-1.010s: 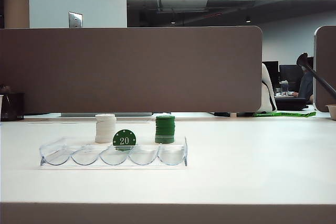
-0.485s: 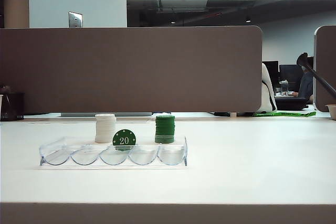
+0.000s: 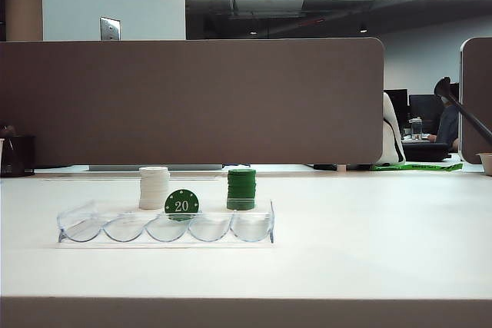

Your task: Pick up the chip in the box and place it on the pile of chips with the same color.

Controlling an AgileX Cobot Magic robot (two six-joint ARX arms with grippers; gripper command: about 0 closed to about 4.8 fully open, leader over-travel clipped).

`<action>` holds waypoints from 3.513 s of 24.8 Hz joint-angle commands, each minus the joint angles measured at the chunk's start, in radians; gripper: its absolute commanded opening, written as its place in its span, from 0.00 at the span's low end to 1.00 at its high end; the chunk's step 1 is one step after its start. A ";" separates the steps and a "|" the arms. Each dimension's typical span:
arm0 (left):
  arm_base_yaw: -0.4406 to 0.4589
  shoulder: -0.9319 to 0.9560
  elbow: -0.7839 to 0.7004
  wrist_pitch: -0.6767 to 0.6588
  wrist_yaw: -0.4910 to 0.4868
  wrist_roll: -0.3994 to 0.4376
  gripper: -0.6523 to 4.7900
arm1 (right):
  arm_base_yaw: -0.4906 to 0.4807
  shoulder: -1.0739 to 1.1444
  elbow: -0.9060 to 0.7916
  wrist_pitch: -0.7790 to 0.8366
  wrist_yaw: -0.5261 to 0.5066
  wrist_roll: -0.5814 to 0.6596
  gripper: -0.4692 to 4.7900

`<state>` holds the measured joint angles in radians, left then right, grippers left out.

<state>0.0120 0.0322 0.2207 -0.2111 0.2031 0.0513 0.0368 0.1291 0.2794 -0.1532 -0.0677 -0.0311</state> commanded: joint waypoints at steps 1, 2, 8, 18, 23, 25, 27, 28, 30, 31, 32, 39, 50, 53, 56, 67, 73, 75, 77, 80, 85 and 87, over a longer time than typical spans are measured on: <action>-0.001 0.043 0.048 -0.060 0.053 0.001 0.11 | 0.001 0.143 0.095 -0.031 -0.092 -0.004 0.08; -0.001 0.061 0.063 -0.066 0.053 0.001 0.11 | 0.001 0.180 0.119 -0.043 -0.107 -0.003 0.08; -0.001 0.241 0.191 -0.072 0.093 0.003 0.11 | 0.002 0.533 0.389 -0.210 -0.252 -0.004 0.08; -0.134 0.602 0.373 -0.017 0.103 0.076 0.11 | 0.304 0.854 0.598 -0.225 -0.083 -0.027 0.08; -0.277 0.697 0.376 0.007 -0.051 0.080 0.11 | 0.394 0.914 0.603 -0.196 -0.061 -0.023 0.08; -0.293 0.718 0.376 0.032 -0.045 0.080 0.11 | 0.395 0.915 0.601 -0.182 -0.065 -0.023 0.08; -0.294 0.721 0.376 0.039 -0.045 0.080 0.11 | 0.395 0.914 0.601 -0.179 -0.064 -0.023 0.08; -0.294 0.722 0.376 0.044 -0.045 0.080 0.11 | 0.395 0.913 0.601 -0.179 -0.064 -0.023 0.08; -0.293 0.721 0.376 0.050 -0.045 0.079 0.11 | 0.393 0.913 0.601 -0.179 -0.064 -0.023 0.08; -0.293 0.721 0.376 0.052 -0.045 0.080 0.11 | 0.392 0.913 0.601 -0.178 -0.063 -0.023 0.08; -0.293 0.721 0.376 0.052 -0.046 0.080 0.11 | 0.393 0.913 0.601 -0.178 -0.063 -0.023 0.08; -0.293 0.721 0.376 0.072 0.058 0.007 0.11 | 0.393 0.914 0.600 -0.161 -0.095 0.002 0.08; -0.291 0.737 0.376 0.093 0.220 0.001 0.11 | 0.393 0.966 0.600 -0.134 -0.221 0.051 0.08; -0.288 0.737 0.376 0.093 0.216 0.001 0.11 | 0.394 1.000 0.600 -0.133 -0.262 0.054 0.08; -0.286 0.737 0.376 0.093 0.190 0.003 0.11 | 0.396 1.028 0.600 -0.126 -0.268 0.053 0.08; -0.286 0.738 0.376 0.089 0.187 0.027 0.11 | 0.397 1.233 0.756 -0.044 -0.401 -0.002 0.08; -0.286 0.738 0.376 0.063 0.186 0.028 0.11 | 0.443 1.401 0.937 -0.165 -0.427 -0.132 0.08; -0.286 0.738 0.376 0.060 0.190 0.027 0.11 | 0.462 1.452 0.989 -0.191 -0.432 -0.174 0.08; -0.286 0.739 0.376 0.055 0.210 0.028 0.11 | 0.480 1.501 1.034 -0.213 -0.437 -0.209 0.08; -0.286 0.744 0.376 0.043 0.222 0.040 0.11 | 0.504 1.569 1.087 -0.234 -0.476 -0.285 0.08; -0.286 0.753 0.375 0.019 0.228 0.050 0.11 | 0.524 1.653 1.134 -0.240 -0.520 -0.396 0.08; -0.286 0.757 0.375 0.003 0.230 0.053 0.11 | 0.524 1.702 1.152 -0.239 -0.523 -0.432 0.08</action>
<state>-0.2726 0.7883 0.5907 -0.2039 0.4229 0.0975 0.5610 1.8248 1.4227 -0.4000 -0.5800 -0.4393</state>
